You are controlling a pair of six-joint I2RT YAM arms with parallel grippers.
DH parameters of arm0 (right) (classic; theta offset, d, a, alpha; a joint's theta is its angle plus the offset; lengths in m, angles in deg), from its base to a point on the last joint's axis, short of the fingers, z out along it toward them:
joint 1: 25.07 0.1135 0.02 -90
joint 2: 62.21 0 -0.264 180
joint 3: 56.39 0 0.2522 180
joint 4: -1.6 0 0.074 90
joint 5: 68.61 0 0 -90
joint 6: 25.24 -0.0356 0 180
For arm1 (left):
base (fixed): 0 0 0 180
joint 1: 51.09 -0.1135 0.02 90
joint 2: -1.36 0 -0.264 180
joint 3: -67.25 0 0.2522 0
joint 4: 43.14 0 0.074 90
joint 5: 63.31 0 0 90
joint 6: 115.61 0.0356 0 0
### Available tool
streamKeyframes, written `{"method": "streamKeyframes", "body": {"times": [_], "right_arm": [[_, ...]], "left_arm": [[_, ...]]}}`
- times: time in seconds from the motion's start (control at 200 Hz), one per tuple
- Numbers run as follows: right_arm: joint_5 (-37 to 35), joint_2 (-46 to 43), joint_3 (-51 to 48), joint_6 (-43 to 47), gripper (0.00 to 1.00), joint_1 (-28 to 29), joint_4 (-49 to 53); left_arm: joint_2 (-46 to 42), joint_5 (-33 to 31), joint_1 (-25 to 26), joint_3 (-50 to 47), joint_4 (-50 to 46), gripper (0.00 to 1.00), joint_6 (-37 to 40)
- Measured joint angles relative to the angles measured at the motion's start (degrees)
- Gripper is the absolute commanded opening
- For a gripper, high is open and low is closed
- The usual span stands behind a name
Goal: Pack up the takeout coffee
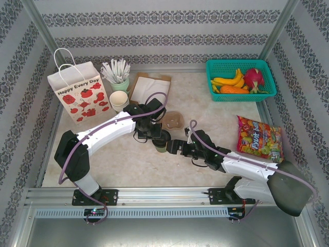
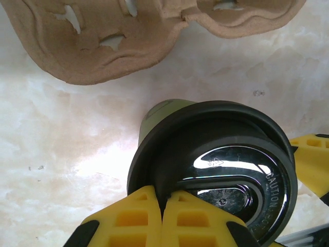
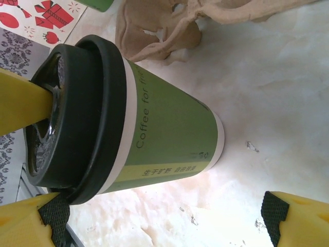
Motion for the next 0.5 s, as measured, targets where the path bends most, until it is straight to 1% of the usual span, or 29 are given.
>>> {"method": "streamKeyframes", "body": {"times": [0.25, 0.36, 0.5], "right_arm": [[-0.7, 2.3, 0.6, -0.5, 0.97, 0.3, -1.5], [-2.7, 2.8, 0.7, -2.1, 0.96, 0.9, -1.1], [-2.9, 4.3, 1.5, -4.0, 0.95, 1.2, -1.3]], "left_arm": [[0.8, -1.4, 0.1, 0.7, 0.0, 0.00, 0.3], [1.1, -1.6, 0.1, 0.8, 0.0, 0.00, 0.5], [1.5, -2.3, 0.0, -0.1, 0.6, 0.00, 0.9]]}}
